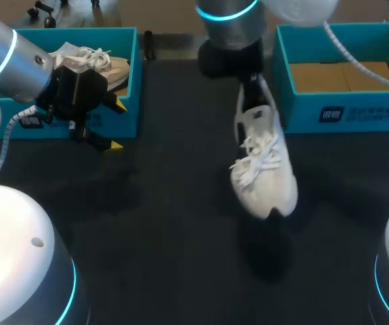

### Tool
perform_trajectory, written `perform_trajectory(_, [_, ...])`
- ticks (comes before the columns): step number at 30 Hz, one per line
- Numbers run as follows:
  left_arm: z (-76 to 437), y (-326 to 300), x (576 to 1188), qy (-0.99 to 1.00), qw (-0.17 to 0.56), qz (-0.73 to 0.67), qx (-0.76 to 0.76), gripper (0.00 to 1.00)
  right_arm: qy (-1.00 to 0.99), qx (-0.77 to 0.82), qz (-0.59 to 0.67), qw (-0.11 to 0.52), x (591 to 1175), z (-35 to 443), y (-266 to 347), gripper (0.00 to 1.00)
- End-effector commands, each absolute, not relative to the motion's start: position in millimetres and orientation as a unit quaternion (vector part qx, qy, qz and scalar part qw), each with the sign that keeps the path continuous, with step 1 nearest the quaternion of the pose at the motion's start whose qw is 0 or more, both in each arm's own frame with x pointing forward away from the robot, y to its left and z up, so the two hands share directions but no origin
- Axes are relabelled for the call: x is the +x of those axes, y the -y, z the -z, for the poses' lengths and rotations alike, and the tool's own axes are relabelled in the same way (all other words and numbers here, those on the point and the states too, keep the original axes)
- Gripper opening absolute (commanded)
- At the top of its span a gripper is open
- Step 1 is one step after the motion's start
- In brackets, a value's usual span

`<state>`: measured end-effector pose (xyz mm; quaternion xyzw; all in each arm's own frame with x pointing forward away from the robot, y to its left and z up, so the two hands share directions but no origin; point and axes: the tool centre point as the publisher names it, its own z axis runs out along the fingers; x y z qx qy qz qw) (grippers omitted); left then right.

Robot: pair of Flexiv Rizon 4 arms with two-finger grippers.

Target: Take the shoe out of the shoebox, open the shoe tongue, remove and reinsert the insole, then place the shoe into the shoebox

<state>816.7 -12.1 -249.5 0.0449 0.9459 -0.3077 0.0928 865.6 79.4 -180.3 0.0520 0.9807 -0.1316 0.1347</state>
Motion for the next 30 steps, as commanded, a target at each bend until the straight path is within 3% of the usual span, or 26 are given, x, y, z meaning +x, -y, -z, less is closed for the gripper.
perform_trajectory(1, [249, 12, 815, -0.946, 0.094, 0.306, 0.045, 1.0, -0.985, 0.035, 0.104, 0.134, 879, 174, -45, 0.0])
perform_trajectory(8, [249, 12, 815, -0.946, 0.094, 0.306, 0.045, 1.0, -0.984, 0.009, 0.094, 0.151, 901, 160, 0, 0.0])
perform_trajectory(12, [249, 12, 815, -0.946, 0.094, 0.306, 0.045, 1.0, -0.987, 0.0, 0.104, 0.125, 914, 158, 18, 0.0])
perform_trajectory(30, [249, 12, 815, -0.946, 0.094, 0.306, 0.045, 1.0, -0.987, 0.0, 0.104, 0.125, 914, 158, 18, 0.0])
